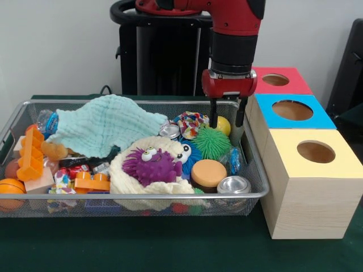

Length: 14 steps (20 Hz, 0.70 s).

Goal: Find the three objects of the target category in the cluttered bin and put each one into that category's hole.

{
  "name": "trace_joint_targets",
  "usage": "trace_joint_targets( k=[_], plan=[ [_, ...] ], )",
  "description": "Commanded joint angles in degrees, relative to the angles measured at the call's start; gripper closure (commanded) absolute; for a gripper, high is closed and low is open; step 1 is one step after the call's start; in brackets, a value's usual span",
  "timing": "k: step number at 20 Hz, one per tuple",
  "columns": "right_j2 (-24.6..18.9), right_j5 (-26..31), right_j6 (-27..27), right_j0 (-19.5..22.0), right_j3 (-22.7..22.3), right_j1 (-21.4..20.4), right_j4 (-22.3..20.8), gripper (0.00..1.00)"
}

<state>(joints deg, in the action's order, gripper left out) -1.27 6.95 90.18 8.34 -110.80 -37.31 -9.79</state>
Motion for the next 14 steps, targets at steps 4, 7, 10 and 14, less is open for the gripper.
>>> trace_joint_targets(
  k=[4, 7, 10, 14],
  plan=[
    [-3.2, 5.1, 8.0, 1.5, 5.2, 1.1, 3.1, 0.0],
    [-2.9, 9.5, 8.0, -0.2, 7.3, -1.0, 4.6, 0.0],
    [-2.3, 14.5, 7.8, -2.0, 11.8, -1.4, 6.1, 0.0],
    [-1.0, 18.3, 7.8, -4.0, 19.1, 1.3, 7.1, 0.0]
  ],
)
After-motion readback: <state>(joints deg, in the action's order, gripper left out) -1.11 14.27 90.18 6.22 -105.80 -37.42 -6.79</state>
